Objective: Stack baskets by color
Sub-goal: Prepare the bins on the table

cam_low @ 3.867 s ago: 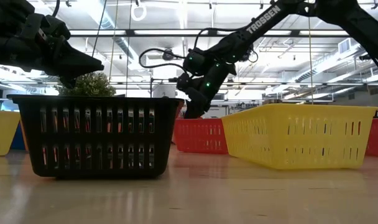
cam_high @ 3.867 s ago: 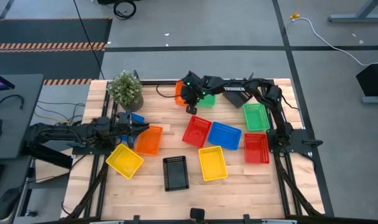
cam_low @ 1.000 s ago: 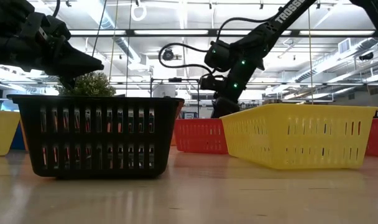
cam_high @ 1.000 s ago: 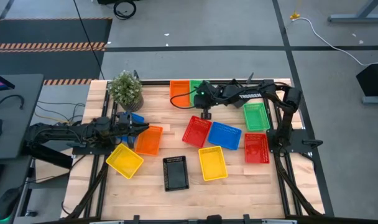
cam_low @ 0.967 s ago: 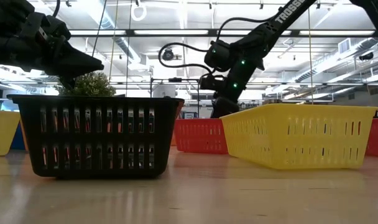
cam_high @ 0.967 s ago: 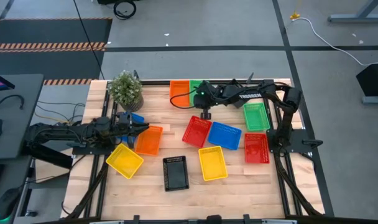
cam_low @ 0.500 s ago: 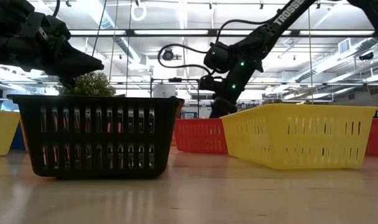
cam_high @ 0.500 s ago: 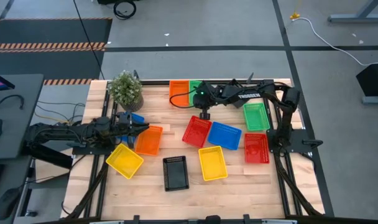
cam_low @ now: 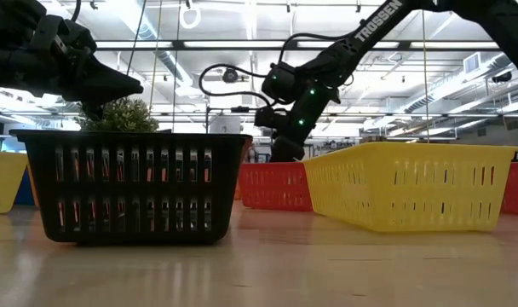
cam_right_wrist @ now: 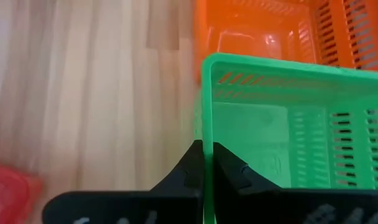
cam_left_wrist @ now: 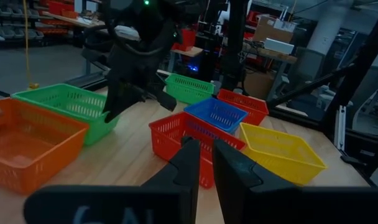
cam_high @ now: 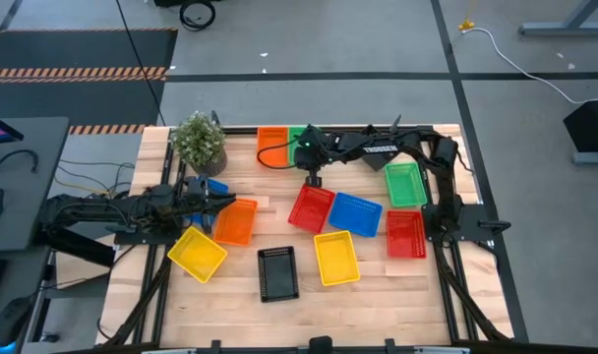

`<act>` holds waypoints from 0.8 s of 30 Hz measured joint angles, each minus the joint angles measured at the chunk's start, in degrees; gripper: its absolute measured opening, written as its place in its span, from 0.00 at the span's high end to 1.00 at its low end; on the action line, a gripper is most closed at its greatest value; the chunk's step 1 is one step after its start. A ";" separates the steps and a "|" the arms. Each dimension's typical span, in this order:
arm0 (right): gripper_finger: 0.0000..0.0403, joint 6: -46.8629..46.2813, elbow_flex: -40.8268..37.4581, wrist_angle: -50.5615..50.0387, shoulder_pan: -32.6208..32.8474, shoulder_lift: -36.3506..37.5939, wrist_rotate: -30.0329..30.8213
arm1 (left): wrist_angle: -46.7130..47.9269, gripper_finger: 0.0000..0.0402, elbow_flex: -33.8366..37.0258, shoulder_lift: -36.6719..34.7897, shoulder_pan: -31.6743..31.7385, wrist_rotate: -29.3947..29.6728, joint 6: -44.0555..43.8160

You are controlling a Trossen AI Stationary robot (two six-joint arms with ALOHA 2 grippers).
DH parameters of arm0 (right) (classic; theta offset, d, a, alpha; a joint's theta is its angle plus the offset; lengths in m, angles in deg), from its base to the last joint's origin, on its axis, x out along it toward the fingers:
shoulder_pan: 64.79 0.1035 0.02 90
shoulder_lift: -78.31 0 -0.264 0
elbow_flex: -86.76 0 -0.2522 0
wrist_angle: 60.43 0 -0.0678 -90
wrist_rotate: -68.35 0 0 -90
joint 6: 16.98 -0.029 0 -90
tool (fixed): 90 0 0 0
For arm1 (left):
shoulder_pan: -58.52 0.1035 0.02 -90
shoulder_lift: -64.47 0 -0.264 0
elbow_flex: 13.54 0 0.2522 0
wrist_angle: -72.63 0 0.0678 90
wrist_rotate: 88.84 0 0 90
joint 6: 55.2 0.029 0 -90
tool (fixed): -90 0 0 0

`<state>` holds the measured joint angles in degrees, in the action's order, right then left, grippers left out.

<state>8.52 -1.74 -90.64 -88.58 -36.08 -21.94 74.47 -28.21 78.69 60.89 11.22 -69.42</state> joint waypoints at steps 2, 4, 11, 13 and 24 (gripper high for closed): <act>0.97 -0.22 0.00 -0.17 0.04 0.28 0.00 | -0.02 0.88 0.00 0.00 0.02 0.00 -0.12; 0.96 -0.27 0.02 -0.09 0.06 0.29 0.02 | -0.01 0.89 0.00 0.02 0.01 0.00 -0.12; 0.87 1.89 0.00 1.54 0.73 -0.03 1.47 | -0.04 0.87 0.00 0.01 0.01 -0.02 -0.15; 0.83 2.52 0.00 2.55 0.91 -0.03 2.19 | -0.04 0.87 0.00 0.01 0.01 -0.02 -0.13; 0.70 1.24 0.00 -6.03 1.55 7.26 5.44 | 0.14 0.87 0.01 0.00 0.02 -0.05 -0.17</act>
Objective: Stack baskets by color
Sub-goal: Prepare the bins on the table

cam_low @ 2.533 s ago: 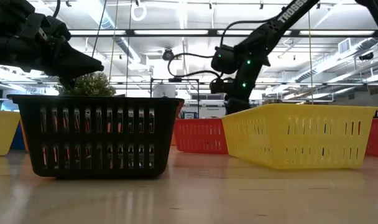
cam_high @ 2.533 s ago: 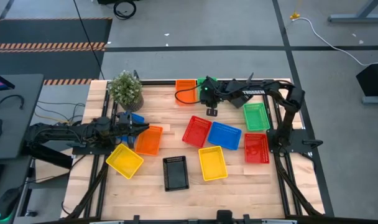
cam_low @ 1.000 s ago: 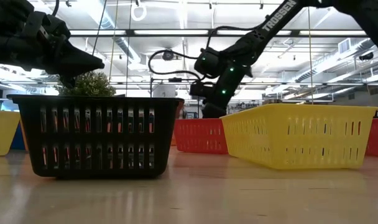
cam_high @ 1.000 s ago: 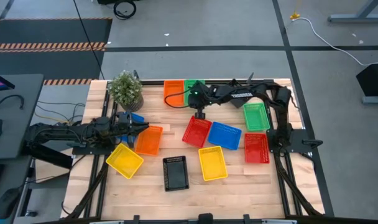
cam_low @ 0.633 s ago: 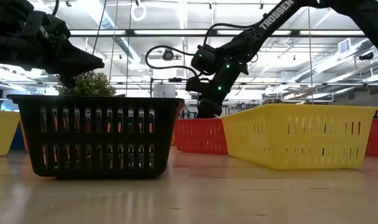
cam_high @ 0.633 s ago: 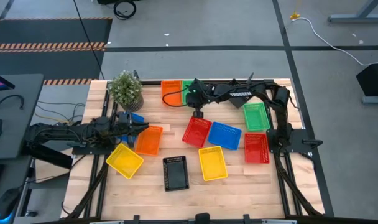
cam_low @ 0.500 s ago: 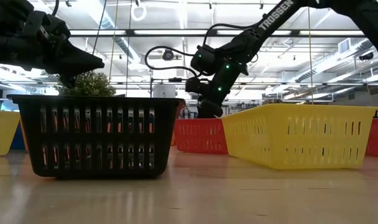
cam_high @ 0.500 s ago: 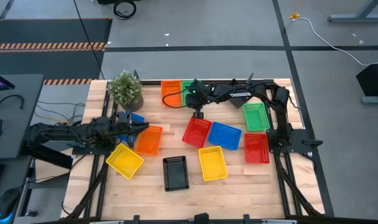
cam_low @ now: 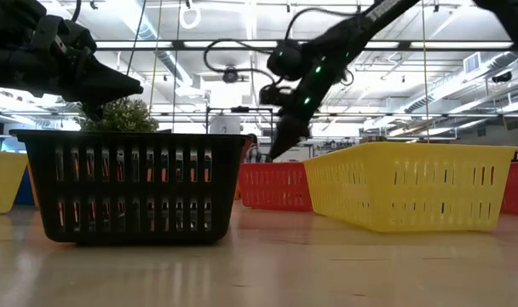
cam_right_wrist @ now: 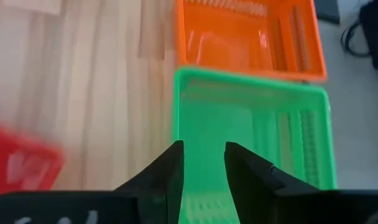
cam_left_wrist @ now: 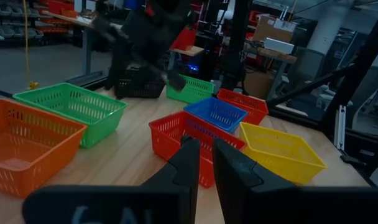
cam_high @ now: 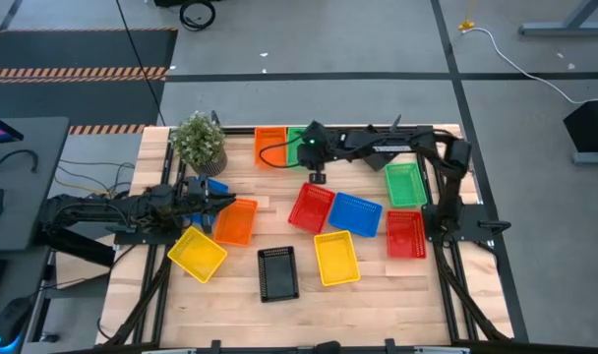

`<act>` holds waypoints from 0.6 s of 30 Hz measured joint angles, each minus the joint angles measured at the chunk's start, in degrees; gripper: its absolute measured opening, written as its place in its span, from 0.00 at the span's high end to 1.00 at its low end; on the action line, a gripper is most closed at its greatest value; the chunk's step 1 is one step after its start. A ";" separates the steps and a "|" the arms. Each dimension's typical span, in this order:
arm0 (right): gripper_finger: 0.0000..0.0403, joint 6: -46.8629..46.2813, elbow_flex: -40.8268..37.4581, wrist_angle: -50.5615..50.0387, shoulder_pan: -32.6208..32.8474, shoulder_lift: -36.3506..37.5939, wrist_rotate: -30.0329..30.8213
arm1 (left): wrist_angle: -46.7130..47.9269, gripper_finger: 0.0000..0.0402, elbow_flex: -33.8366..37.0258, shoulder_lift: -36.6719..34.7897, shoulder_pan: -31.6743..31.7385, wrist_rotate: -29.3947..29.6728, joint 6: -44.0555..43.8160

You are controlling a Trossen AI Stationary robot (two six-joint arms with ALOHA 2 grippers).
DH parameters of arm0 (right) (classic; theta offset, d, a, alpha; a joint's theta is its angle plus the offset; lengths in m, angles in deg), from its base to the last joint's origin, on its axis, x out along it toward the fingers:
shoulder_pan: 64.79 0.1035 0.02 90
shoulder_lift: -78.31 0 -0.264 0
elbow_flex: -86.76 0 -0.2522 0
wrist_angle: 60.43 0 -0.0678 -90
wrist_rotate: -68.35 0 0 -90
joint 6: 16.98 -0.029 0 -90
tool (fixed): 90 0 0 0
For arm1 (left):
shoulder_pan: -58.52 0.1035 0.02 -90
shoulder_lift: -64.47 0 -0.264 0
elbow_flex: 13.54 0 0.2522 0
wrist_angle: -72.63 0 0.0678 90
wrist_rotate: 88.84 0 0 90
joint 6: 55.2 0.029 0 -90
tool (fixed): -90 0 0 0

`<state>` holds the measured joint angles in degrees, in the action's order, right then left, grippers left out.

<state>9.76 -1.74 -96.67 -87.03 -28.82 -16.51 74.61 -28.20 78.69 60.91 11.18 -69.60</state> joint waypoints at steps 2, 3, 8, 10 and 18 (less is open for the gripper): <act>0.70 -1.16 0.00 -5.18 -0.13 2.84 0.00 | 0.06 0.87 0.01 0.00 -0.01 0.00 0.00; 0.70 -1.62 -0.19 -7.60 -0.46 4.25 0.02 | 0.10 0.87 0.01 0.00 -0.02 -0.02 -0.02; 0.70 -2.79 -3.80 -20.09 -3.52 11.09 0.87 | 0.12 0.88 0.01 0.01 -0.01 -0.02 -0.02; 0.70 -2.79 -5.92 -23.97 -5.10 13.62 2.58 | 0.14 0.88 0.01 0.00 -0.02 -0.02 -0.01; 0.70 0.60 -13.57 -36.21 -9.55 17.78 6.01 | 0.12 0.86 0.01 0.00 -0.01 -0.02 0.07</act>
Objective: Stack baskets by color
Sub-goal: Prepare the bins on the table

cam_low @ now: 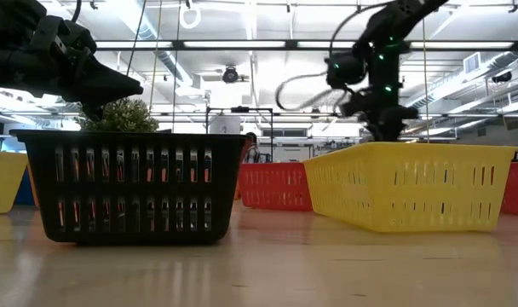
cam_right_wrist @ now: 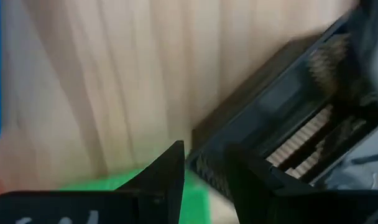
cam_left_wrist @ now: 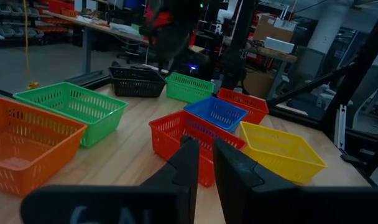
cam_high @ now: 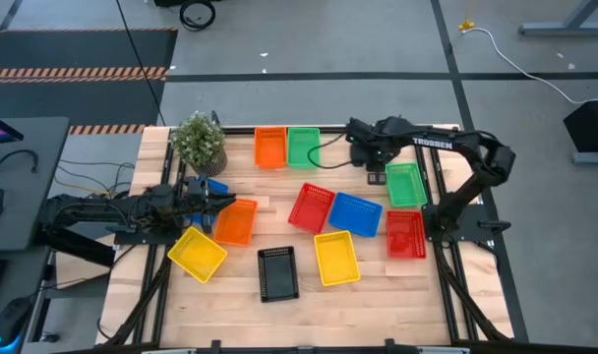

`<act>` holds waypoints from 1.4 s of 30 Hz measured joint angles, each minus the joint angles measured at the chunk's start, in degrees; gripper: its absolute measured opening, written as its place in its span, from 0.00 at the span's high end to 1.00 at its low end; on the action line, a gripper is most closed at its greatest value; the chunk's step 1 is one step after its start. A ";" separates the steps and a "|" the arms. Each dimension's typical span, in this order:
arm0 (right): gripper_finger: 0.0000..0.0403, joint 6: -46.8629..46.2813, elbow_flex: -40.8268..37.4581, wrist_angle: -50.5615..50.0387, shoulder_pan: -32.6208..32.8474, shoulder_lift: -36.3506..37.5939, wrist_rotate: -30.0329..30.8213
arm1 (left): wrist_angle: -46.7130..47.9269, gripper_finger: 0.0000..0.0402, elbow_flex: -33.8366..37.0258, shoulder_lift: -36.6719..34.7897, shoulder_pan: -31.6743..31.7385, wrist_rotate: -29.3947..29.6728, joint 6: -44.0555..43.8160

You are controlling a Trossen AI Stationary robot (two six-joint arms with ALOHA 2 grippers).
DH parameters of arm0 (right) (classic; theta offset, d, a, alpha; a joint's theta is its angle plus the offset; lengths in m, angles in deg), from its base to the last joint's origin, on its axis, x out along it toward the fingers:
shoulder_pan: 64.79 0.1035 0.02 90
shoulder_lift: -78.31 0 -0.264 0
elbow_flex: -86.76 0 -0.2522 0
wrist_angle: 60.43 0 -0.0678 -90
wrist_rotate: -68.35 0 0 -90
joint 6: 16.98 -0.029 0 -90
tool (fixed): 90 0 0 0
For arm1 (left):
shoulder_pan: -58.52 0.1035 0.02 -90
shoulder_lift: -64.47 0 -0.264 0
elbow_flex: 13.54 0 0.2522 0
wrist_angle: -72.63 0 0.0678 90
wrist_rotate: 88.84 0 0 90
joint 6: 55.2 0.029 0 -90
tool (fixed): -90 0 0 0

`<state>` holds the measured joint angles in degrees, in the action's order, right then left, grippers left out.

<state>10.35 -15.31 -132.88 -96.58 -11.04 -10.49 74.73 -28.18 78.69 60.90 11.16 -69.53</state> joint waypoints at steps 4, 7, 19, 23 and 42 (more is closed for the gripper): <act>0.70 0.14 -2.44 -0.38 -0.52 -0.22 1.66 | 0.00 0.88 0.02 0.00 0.02 0.00 0.50; 0.67 0.85 -4.26 1.02 -0.76 -0.65 2.51 | -0.02 0.88 0.02 0.00 0.00 0.00 0.63; 0.58 5.83 -11.12 10.47 -1.09 -0.63 8.10 | -0.04 0.87 0.02 0.00 0.00 0.00 0.61; 0.68 6.69 -12.58 12.57 -1.14 -0.63 7.42 | -0.04 0.88 0.02 0.00 0.01 0.00 0.59; 0.96 -21.57 4.44 20.91 8.57 -3.66 -3.27 | -1.09 0.88 0.02 0.01 0.01 0.47 0.51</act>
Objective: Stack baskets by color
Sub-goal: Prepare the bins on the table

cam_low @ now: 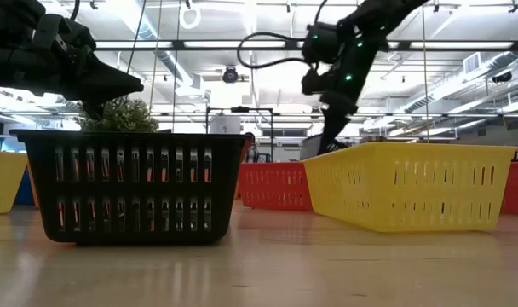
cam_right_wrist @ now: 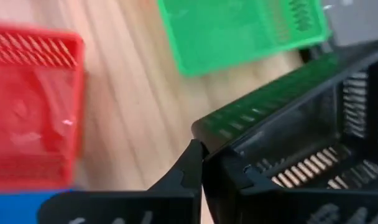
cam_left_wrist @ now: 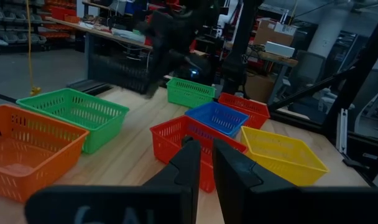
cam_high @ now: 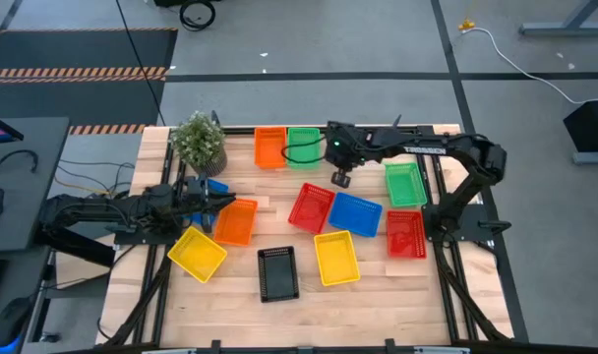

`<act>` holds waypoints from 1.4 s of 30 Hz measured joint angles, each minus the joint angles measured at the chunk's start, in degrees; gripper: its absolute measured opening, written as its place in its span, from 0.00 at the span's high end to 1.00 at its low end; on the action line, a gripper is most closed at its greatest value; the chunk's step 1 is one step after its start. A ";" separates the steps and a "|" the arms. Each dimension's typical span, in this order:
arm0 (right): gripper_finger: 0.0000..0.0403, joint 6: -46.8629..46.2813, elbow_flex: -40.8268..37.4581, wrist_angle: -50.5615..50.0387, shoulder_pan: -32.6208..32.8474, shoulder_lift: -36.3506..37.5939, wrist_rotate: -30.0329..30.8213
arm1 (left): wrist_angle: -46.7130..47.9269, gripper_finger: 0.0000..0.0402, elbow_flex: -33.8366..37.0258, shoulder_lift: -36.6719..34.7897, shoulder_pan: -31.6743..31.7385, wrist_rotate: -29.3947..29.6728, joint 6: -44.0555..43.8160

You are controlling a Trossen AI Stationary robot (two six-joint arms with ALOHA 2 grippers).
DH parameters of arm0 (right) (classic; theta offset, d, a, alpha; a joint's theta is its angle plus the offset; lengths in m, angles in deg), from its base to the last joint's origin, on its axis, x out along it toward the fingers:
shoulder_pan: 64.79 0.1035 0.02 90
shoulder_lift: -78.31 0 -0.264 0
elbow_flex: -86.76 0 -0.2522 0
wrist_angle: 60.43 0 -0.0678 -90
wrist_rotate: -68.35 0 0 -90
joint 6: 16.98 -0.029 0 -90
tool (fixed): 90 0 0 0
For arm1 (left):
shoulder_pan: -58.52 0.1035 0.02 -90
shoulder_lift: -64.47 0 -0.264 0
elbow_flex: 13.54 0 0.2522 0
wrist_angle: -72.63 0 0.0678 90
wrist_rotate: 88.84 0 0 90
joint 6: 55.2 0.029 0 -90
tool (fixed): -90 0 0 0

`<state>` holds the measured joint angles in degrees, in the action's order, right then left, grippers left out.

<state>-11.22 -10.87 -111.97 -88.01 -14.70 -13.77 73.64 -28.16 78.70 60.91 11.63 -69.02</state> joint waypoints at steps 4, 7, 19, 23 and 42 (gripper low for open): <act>0.97 -4.79 3.51 -1.66 -0.21 -5.92 -1.37 | -0.29 0.88 0.00 -0.01 0.00 -0.03 -0.14; 0.97 -5.58 6.54 -4.52 -0.47 -10.75 -0.93 | -0.28 0.89 0.00 -0.01 -0.01 -0.03 -0.11; 0.94 6.37 16.57 -6.24 -0.27 -21.03 2.88 | -0.05 0.88 0.00 0.00 0.00 -0.01 -0.11; 0.89 9.26 16.67 -5.83 0.35 -21.34 5.67 | 0.21 0.90 0.00 0.00 0.00 -0.01 -0.11; 0.72 9.44 16.69 -15.41 -0.05 -9.64 -7.52 | 2.31 0.90 0.00 0.01 -0.01 -0.02 -0.62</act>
<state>-1.79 5.82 -127.37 -88.06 -24.34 -21.29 75.95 -28.16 78.71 60.89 11.61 -69.64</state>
